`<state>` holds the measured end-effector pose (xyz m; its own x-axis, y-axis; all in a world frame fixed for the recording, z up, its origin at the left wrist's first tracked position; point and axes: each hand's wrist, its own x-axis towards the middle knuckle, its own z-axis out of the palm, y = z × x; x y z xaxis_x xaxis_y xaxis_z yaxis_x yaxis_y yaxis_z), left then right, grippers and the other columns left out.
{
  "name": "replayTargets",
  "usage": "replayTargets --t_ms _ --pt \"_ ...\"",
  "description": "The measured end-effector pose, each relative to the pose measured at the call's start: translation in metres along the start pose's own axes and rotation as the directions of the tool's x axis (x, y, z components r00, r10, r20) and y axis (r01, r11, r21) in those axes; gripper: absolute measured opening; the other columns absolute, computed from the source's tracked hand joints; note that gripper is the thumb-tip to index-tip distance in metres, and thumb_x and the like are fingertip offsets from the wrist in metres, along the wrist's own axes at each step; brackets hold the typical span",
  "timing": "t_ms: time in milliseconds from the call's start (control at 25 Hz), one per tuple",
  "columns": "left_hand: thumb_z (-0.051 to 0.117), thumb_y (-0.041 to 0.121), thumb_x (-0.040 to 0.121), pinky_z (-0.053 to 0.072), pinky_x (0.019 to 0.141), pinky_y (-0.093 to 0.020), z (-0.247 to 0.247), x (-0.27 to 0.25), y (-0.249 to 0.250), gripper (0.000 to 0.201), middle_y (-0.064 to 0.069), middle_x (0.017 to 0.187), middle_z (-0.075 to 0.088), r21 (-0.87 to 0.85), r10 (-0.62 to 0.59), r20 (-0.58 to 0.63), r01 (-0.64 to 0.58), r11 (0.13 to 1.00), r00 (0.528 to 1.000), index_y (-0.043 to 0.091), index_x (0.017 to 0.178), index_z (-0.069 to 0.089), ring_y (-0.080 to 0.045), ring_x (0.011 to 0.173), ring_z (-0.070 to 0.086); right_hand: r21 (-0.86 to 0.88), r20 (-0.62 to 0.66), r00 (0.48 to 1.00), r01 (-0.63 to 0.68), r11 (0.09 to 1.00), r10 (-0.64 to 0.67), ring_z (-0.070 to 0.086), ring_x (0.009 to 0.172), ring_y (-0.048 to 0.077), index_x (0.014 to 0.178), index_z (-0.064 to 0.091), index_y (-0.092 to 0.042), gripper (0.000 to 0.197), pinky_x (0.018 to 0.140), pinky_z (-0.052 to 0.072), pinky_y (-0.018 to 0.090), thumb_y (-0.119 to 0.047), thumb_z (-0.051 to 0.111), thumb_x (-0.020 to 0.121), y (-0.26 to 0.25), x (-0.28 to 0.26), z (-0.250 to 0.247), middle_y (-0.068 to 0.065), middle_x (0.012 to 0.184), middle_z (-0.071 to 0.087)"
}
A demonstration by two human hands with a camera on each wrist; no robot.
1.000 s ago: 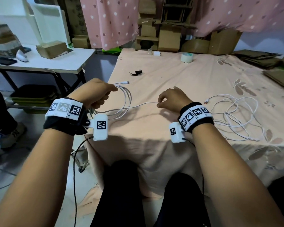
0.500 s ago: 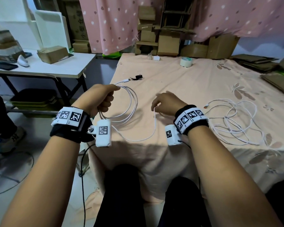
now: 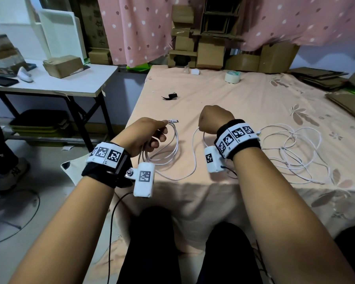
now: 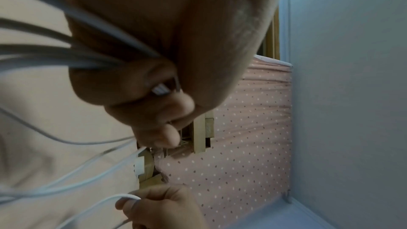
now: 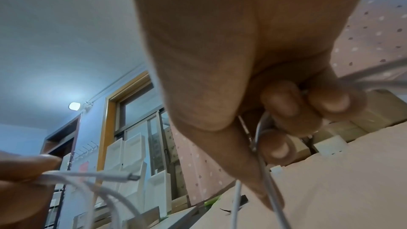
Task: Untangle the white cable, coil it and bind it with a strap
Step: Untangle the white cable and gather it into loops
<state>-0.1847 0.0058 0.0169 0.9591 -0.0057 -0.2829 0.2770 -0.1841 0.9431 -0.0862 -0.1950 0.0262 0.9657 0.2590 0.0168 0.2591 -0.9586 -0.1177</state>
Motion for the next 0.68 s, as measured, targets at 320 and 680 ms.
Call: replayTargets --t_ms 320,680 --pt "0.045 0.035 0.107 0.032 0.033 -0.017 0.025 -0.001 -0.007 0.030 0.000 0.052 0.050 -0.224 -0.117 0.202 0.163 0.961 0.972 0.017 0.083 0.047 -0.011 0.035 0.041 0.471 -0.103 0.982 -0.092 0.877 0.158 0.064 0.079 0.036 0.084 0.068 0.006 0.019 0.064 0.047 0.033 -0.010 0.059 0.082 -0.004 0.015 -0.010 0.017 0.078 0.068" --pt "0.025 0.024 0.112 0.060 0.071 -0.032 0.056 0.028 -0.007 0.040 -0.010 0.066 0.067 -0.811 -0.009 -0.045 -0.031 0.584 0.999 0.006 0.093 0.056 -0.020 0.064 0.067 0.813 -0.006 0.976 0.131 0.567 -0.217 0.049 0.040 0.003 0.083 0.065 -0.002 0.009 0.041 0.035 0.014 0.000 0.063 0.091 -0.034 -0.036 -0.001 0.002 0.058 0.062"
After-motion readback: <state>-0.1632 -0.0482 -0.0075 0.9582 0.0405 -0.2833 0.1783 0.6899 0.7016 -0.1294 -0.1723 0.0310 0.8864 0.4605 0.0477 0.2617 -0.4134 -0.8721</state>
